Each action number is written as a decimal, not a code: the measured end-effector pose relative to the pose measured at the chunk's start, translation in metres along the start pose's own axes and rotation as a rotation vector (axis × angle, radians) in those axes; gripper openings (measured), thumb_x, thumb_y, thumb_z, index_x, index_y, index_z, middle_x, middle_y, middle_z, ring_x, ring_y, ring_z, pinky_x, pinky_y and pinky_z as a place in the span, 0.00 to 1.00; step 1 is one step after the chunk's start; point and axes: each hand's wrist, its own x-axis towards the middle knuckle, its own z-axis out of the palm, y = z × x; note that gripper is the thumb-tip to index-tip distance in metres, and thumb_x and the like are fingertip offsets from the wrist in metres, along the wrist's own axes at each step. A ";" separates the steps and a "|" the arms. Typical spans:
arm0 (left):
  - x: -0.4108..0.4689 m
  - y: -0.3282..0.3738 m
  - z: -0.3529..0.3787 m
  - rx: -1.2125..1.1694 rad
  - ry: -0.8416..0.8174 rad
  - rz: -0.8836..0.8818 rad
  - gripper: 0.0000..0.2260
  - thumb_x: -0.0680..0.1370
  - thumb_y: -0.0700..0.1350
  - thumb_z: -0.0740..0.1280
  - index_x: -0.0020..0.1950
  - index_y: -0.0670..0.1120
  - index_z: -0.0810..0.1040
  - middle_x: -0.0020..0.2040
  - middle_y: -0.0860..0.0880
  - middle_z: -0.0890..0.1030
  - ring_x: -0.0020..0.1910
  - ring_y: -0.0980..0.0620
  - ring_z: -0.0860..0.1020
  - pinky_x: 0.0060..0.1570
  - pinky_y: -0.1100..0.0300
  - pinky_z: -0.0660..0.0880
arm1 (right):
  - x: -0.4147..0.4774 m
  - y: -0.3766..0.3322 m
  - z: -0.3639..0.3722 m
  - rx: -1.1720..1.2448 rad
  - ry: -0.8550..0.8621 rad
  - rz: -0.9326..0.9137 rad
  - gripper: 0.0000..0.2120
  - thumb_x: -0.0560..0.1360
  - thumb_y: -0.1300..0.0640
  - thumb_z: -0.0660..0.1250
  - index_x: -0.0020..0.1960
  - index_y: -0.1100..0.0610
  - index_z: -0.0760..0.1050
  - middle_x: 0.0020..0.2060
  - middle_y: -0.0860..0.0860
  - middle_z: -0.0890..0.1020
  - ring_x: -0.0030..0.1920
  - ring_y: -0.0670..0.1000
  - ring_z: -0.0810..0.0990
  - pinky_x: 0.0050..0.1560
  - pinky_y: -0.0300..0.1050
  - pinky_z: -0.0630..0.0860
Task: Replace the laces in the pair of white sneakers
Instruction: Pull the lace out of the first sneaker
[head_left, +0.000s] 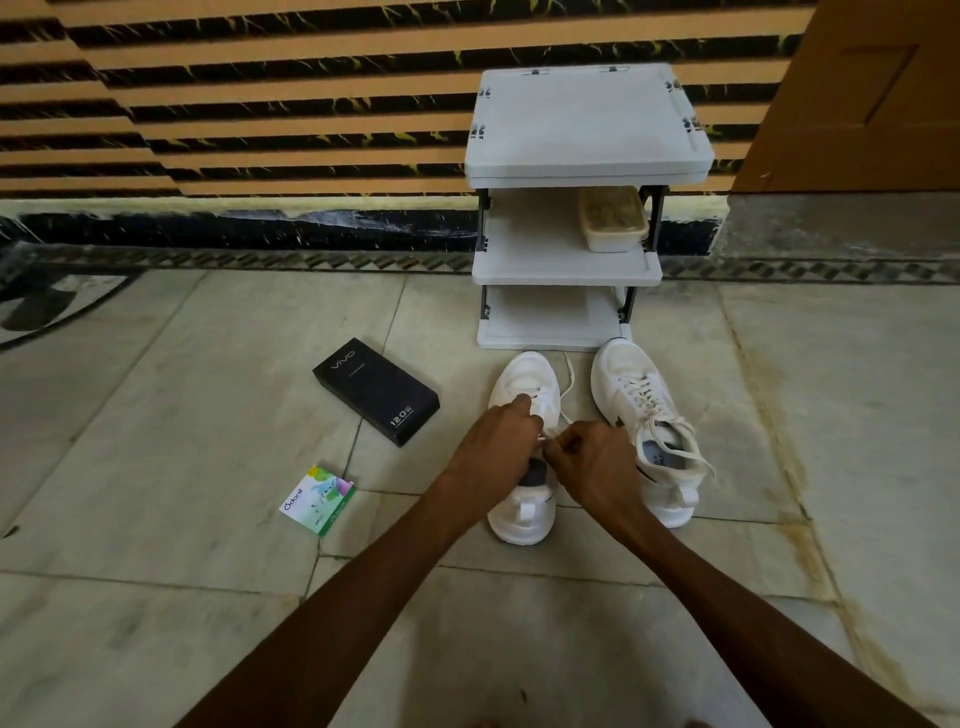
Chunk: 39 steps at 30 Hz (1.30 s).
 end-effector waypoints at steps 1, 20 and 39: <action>0.001 0.003 -0.001 -0.074 0.015 -0.029 0.17 0.76 0.43 0.70 0.63 0.39 0.77 0.63 0.42 0.74 0.55 0.43 0.77 0.58 0.53 0.75 | 0.000 0.000 -0.001 0.002 -0.003 0.005 0.11 0.71 0.54 0.71 0.32 0.57 0.79 0.25 0.49 0.80 0.25 0.43 0.75 0.30 0.40 0.72; -0.009 -0.017 0.003 -0.731 0.197 -0.604 0.40 0.70 0.54 0.76 0.74 0.46 0.58 0.67 0.44 0.69 0.63 0.44 0.73 0.55 0.54 0.73 | 0.013 -0.015 -0.001 -0.387 -0.162 -0.006 0.14 0.75 0.46 0.64 0.40 0.57 0.74 0.35 0.54 0.80 0.37 0.54 0.81 0.37 0.46 0.76; -0.008 -0.044 0.031 -1.047 0.375 -0.540 0.26 0.72 0.47 0.76 0.66 0.51 0.68 0.45 0.49 0.83 0.43 0.56 0.82 0.42 0.58 0.81 | 0.016 -0.012 -0.001 -0.215 -0.059 -0.120 0.12 0.69 0.57 0.72 0.51 0.52 0.74 0.48 0.51 0.79 0.42 0.54 0.80 0.40 0.49 0.79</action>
